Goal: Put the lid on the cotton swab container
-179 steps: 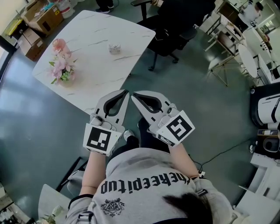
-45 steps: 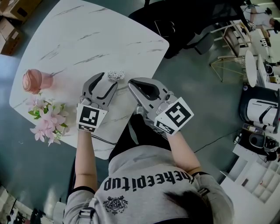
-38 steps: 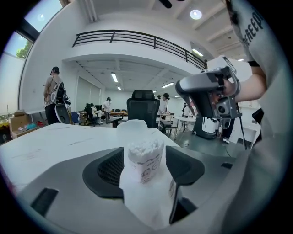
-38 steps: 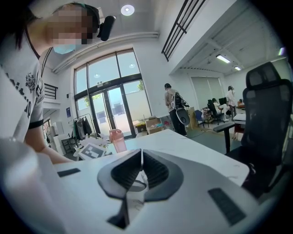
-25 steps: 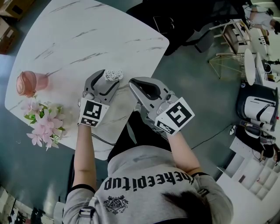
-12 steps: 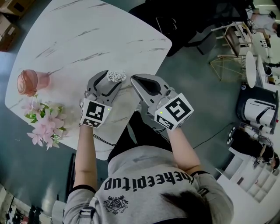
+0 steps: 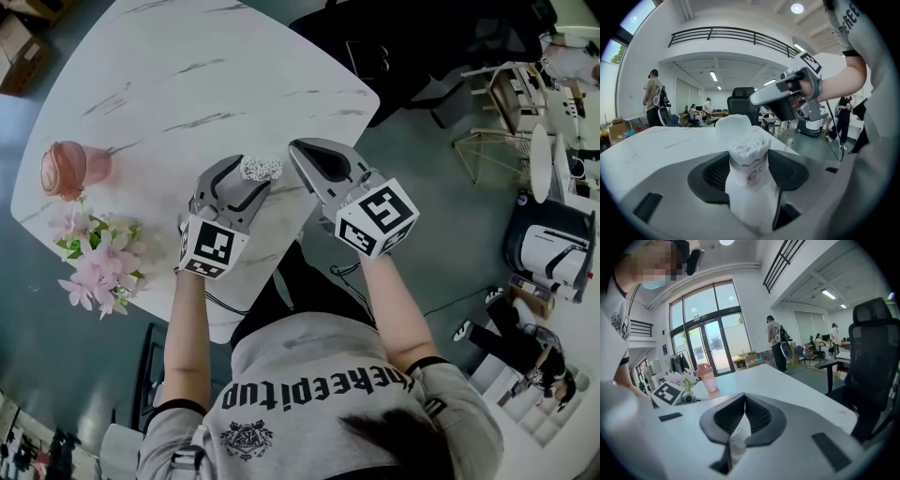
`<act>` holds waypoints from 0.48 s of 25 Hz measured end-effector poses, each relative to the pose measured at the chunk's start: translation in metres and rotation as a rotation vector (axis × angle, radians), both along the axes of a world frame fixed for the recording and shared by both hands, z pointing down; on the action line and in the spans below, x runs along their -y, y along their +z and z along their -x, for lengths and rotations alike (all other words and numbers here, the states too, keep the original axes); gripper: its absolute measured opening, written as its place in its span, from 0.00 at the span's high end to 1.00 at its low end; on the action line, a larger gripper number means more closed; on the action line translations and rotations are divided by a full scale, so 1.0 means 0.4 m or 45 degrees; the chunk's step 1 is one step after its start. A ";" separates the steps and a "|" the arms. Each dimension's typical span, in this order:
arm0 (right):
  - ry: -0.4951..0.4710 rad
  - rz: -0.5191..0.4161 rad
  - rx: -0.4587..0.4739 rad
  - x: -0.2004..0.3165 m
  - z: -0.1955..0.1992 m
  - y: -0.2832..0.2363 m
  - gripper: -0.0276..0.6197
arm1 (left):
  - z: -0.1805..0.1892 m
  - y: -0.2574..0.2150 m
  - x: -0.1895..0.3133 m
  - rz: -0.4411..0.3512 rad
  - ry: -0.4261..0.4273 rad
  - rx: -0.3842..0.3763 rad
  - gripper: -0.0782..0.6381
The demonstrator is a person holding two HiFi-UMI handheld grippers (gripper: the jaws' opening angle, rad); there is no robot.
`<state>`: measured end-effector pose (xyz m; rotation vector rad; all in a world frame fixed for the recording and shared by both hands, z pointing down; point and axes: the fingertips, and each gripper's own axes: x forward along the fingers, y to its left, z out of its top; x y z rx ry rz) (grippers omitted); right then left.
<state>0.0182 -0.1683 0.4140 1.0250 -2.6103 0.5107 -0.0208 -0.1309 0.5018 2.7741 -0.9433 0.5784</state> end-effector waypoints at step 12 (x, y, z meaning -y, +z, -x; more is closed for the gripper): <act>-0.034 0.061 -0.028 0.099 0.010 0.047 0.94 | -0.005 -0.005 -0.001 -0.002 -0.004 0.006 0.52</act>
